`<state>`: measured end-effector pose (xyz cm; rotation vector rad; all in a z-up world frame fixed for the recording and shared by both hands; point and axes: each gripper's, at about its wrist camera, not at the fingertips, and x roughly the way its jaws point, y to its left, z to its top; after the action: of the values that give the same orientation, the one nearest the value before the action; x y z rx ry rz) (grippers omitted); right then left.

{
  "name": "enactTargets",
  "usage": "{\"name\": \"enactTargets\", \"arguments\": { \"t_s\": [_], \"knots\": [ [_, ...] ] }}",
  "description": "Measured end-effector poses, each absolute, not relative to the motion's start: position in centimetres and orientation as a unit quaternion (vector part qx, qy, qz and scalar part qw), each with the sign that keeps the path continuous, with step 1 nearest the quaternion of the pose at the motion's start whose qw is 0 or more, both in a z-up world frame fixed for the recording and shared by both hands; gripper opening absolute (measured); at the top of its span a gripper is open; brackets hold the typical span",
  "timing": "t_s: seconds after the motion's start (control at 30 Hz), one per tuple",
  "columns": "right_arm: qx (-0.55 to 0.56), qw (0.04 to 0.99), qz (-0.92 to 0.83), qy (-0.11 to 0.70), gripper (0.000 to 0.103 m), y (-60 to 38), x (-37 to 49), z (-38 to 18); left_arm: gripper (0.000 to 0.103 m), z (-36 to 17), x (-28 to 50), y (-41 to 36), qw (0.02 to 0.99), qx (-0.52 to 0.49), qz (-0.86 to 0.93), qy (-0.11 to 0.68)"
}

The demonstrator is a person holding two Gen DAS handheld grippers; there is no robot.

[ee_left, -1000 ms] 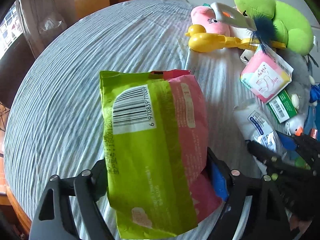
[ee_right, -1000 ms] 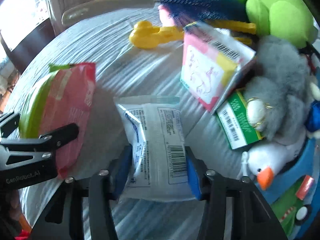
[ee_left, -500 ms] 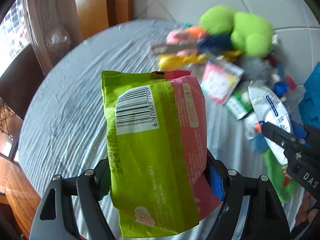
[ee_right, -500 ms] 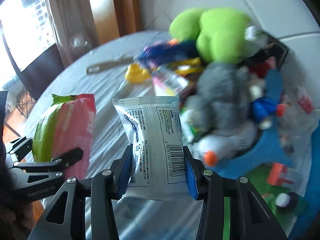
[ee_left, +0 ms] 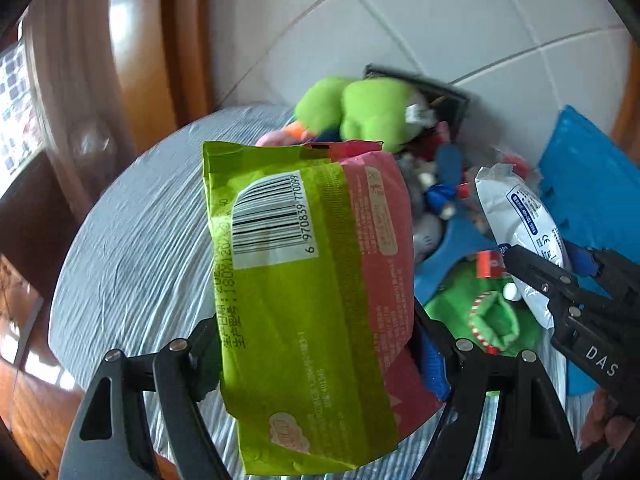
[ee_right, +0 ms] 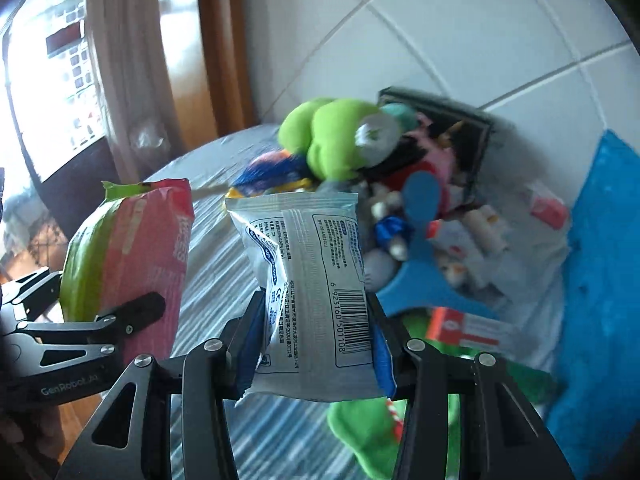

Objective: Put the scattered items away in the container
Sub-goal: 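Carry both packs over the blue crate and open both grippers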

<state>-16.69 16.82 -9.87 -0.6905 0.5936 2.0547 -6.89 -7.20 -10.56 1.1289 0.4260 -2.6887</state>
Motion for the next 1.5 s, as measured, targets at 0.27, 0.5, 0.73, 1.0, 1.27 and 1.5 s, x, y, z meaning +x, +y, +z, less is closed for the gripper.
{"name": "enactTargets", "arguments": {
  "t_s": [0.27,0.5,0.73,1.0,1.27,1.5],
  "knots": [
    [-0.284,0.504,0.786,0.216,0.046,13.7,-14.1,-6.4,0.077,-7.7,-5.1,-4.7,0.041,0.354,-0.927,0.114],
    [-0.263,0.555,0.765,0.193,0.046,11.8,-10.2,-1.4,0.077,-2.9,-4.7,-1.2,-0.005,0.318,-0.944,0.089],
    [-0.234,0.598,0.751,0.157,0.046,10.7,-3.8,3.1,0.077,2.3,-5.3,4.3,-0.028,0.277,-0.958,0.069],
    [-0.199,0.632,0.738,0.129,0.046,11.6,8.3,6.1,0.077,9.5,-7.8,14.8,-0.053,0.231,-0.969,0.063],
    [-0.204,0.653,0.718,0.130,0.046,16.9,23.5,6.8,0.077,16.0,-15.0,28.4,-0.099,0.261,-0.957,0.080],
    [-0.271,0.649,0.681,0.203,0.046,25.8,32.2,0.4,0.077,12.9,-24.2,40.3,-0.091,0.386,-0.917,0.031]
  ]
}}
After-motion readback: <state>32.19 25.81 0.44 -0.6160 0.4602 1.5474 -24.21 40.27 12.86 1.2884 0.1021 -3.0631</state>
